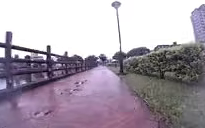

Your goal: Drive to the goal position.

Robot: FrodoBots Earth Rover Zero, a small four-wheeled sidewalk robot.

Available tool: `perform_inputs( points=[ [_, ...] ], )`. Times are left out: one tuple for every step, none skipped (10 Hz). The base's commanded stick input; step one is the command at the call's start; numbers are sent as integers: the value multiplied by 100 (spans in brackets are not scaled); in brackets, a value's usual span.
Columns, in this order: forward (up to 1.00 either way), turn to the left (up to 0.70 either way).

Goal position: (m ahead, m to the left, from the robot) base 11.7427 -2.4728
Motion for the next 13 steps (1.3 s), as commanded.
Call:
perform_inputs(
  points=[
    [1, 0],
    [0, 0],
    [0, 0],
    [0, 0],
    [0, 0],
    [0, 0],
    [0, 0],
    [0, 0],
    [0, 0],
    [0, 0],
    [70, 34],
    [70, 35],
    [70, 13]
  ],
)
